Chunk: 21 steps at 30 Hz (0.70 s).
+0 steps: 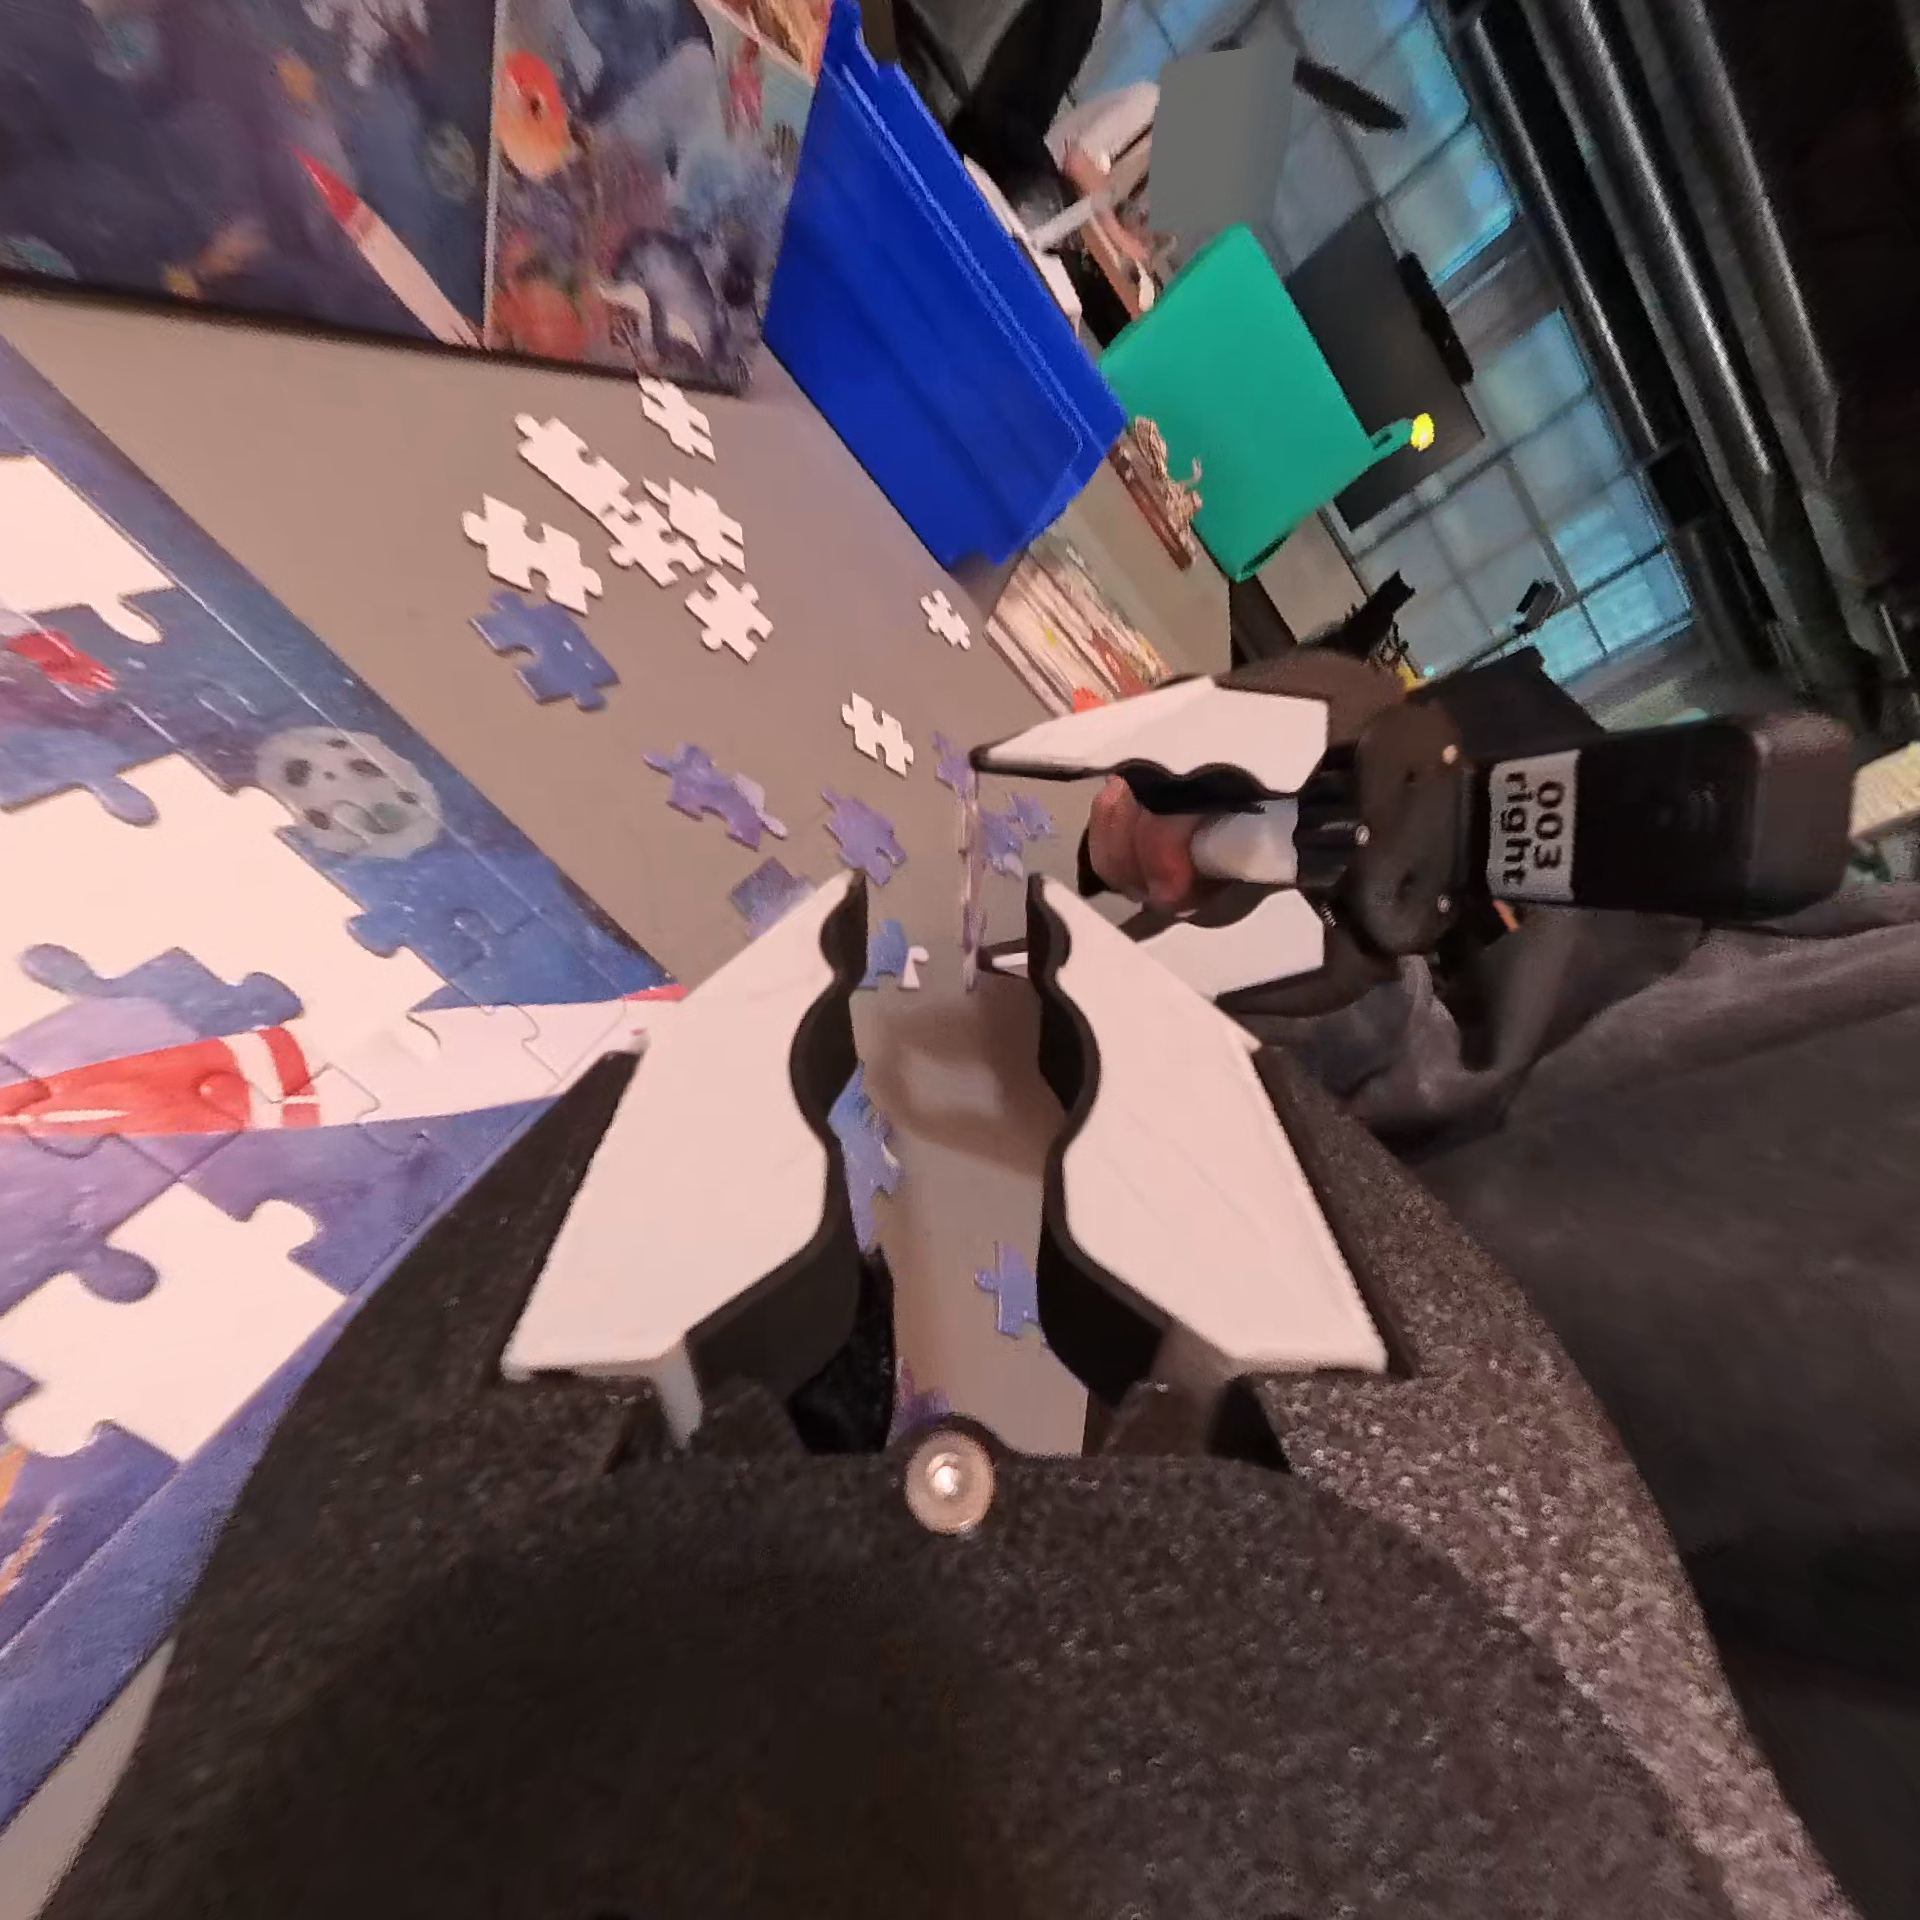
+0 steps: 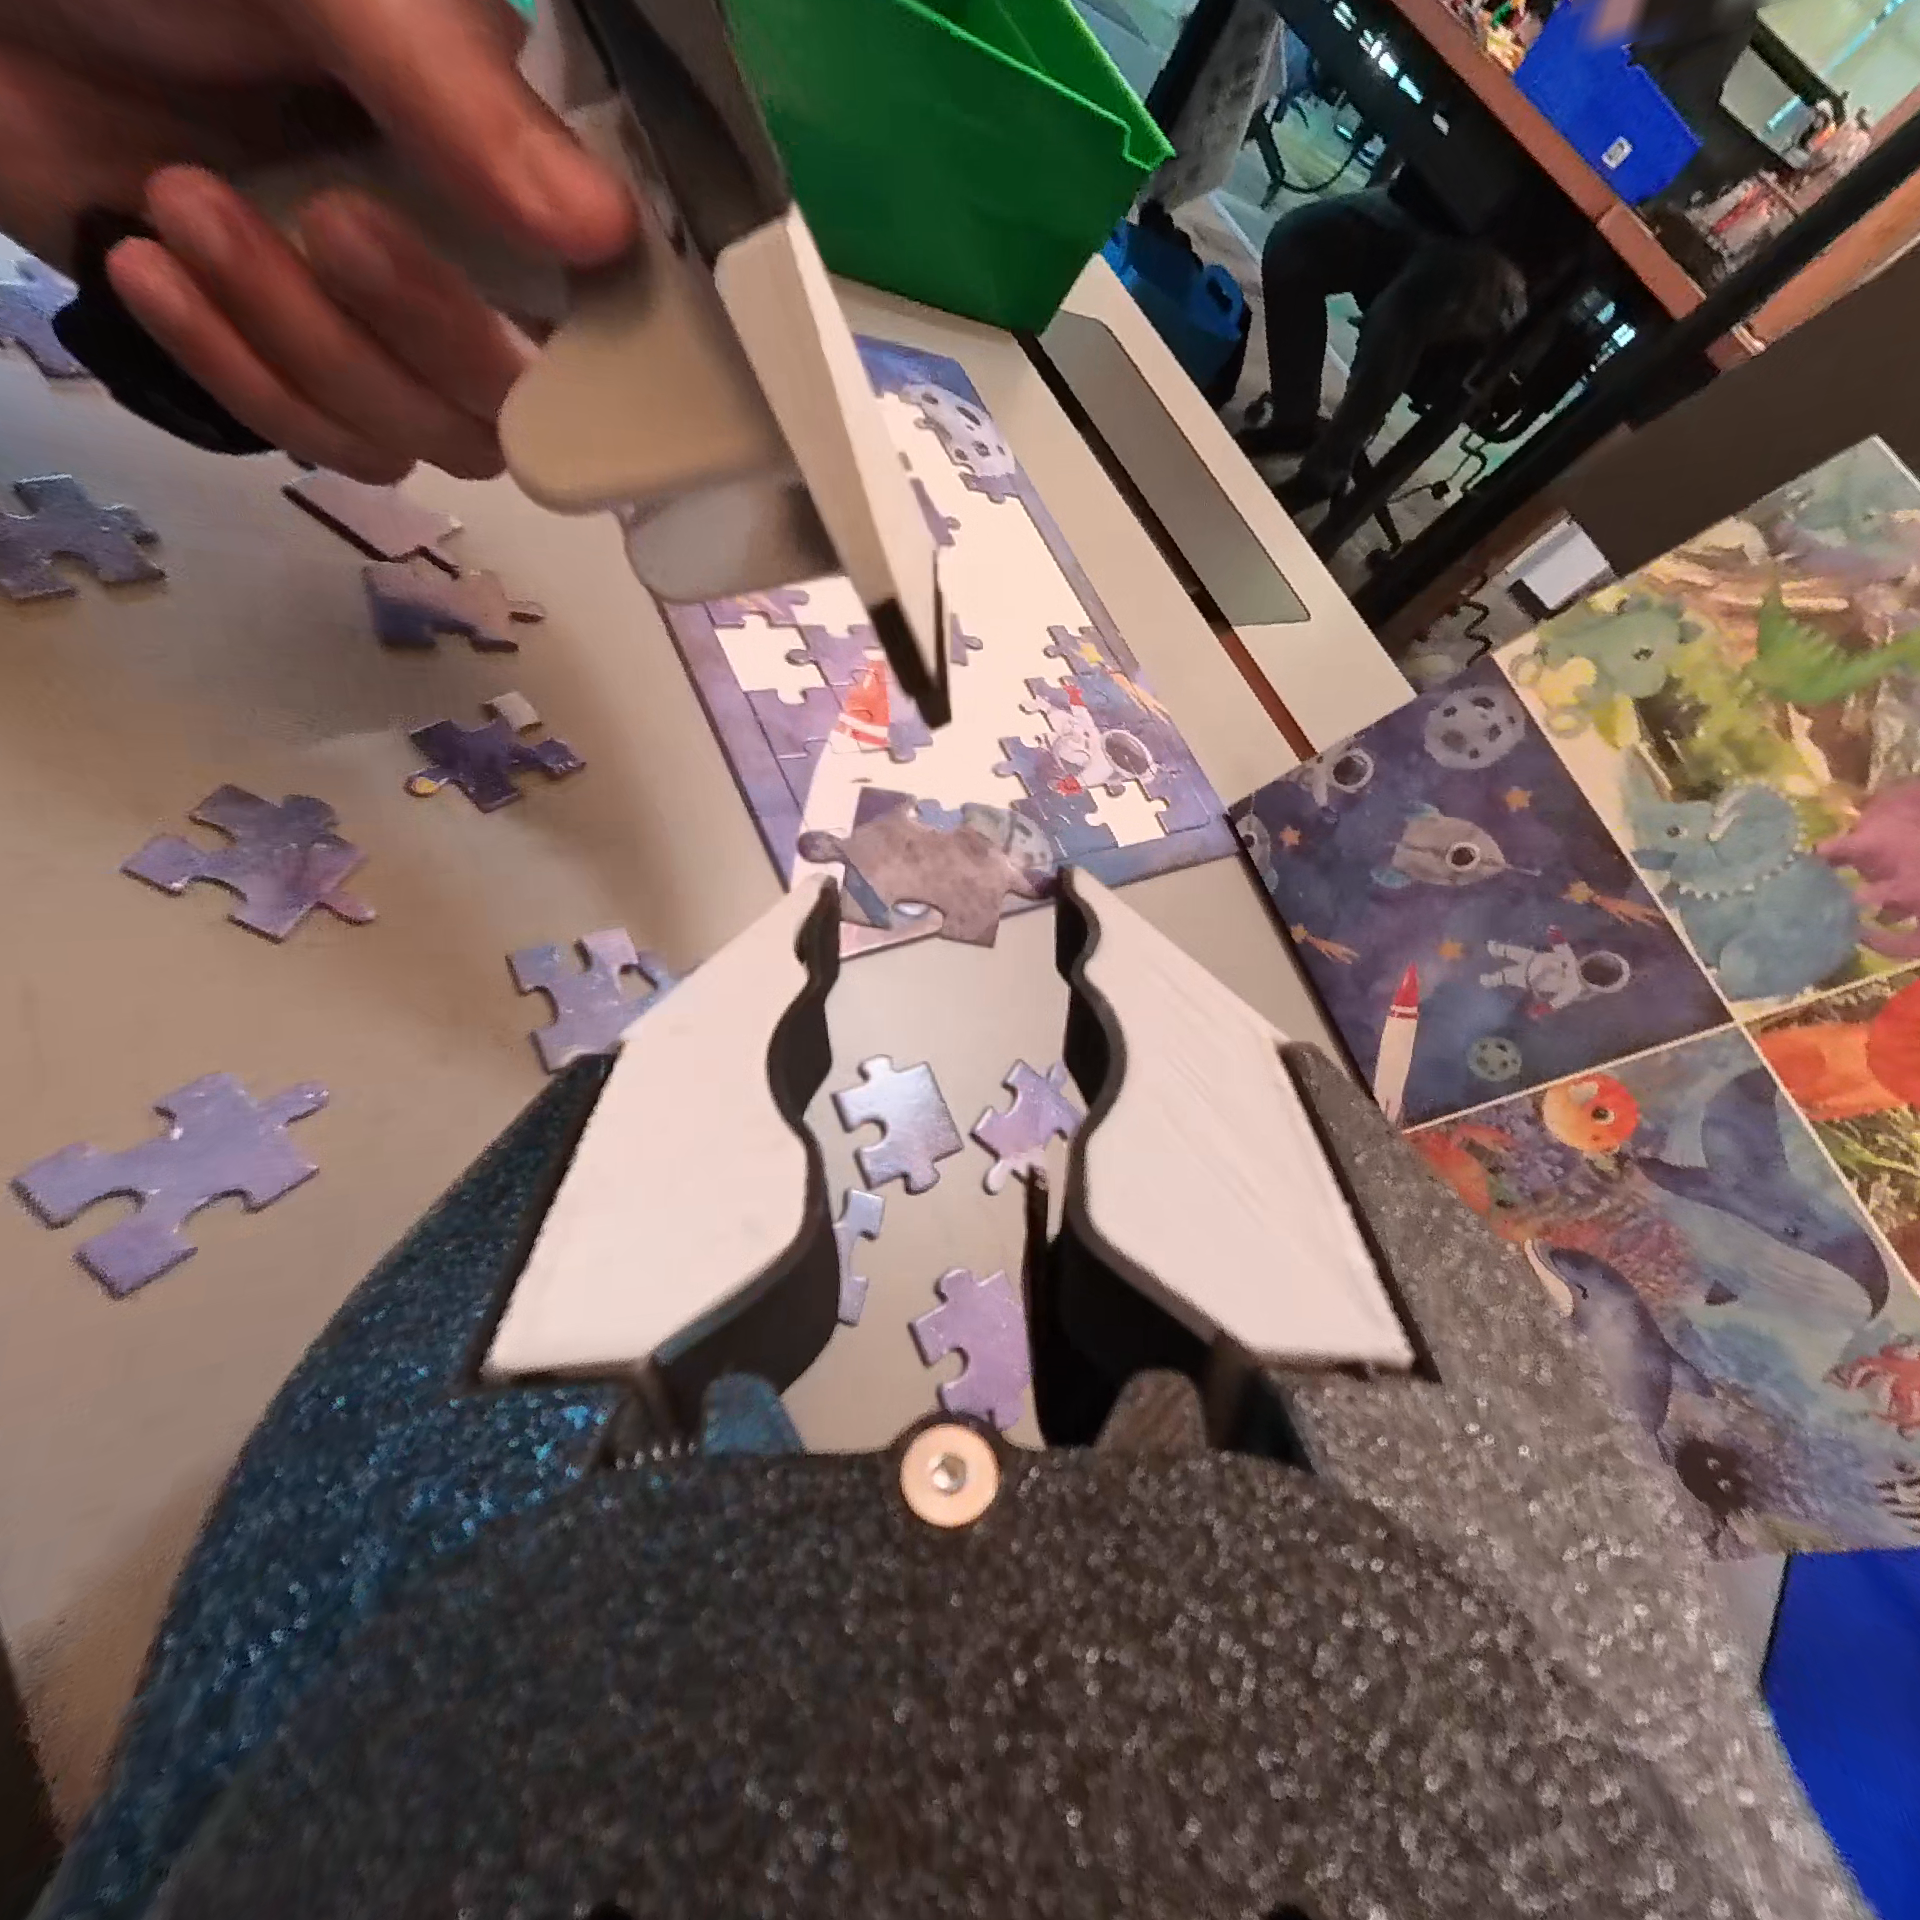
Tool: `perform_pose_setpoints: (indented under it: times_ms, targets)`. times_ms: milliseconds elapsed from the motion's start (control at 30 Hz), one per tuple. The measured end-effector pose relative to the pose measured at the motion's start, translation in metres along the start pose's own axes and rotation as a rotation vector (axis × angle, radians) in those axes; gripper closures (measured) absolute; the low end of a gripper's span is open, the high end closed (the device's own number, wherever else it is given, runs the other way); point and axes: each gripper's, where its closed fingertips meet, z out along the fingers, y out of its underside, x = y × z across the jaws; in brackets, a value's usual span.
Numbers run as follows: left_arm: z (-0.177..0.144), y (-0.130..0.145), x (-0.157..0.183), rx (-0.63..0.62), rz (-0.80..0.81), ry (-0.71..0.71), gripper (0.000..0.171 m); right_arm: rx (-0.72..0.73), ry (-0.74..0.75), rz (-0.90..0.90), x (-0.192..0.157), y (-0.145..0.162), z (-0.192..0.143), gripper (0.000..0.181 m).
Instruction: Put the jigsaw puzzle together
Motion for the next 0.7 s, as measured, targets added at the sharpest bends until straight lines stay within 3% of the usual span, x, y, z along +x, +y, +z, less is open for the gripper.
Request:
perform_pose_setpoints:
  times_ms: [167, 267, 333, 367, 467, 567, 700]
  targets:
    - [0.009, 0.016, -0.004, -0.08, 0.008, -0.006, 0.143, 0.008, -0.021, -0.014, -0.005, -0.002, -0.001, 0.14]
    - [0.012, 0.022, -0.002, -0.109, -0.001, 0.028, 0.152, 0.008, -0.025, -0.023, -0.007, -0.002, -0.001, 0.14]
    - [0.013, 0.026, 0.0, -0.128, 0.004, 0.044, 0.168, 0.007, -0.033, -0.023, -0.008, -0.002, -0.001, 0.141]
    - [0.013, 0.028, -0.001, -0.14, 0.006, 0.037, 0.17, 0.003, -0.026, -0.03, -0.008, -0.001, -0.001, 0.152]
    - [0.007, 0.027, -0.009, -0.135, -0.053, 0.012, 0.17, -0.007, 0.012, -0.032, -0.004, 0.003, 0.001, 0.15]
    - [-0.024, 0.009, -0.035, -0.053, -0.084, -0.105, 0.17, -0.075, -0.005, 0.012, -0.002, 0.018, 0.006, 0.144]
    - [-0.114, -0.03, -0.1, 0.233, -0.199, -0.407, 0.17, -0.105, 0.02, 0.036, 0.006, 0.026, 0.004, 0.144]
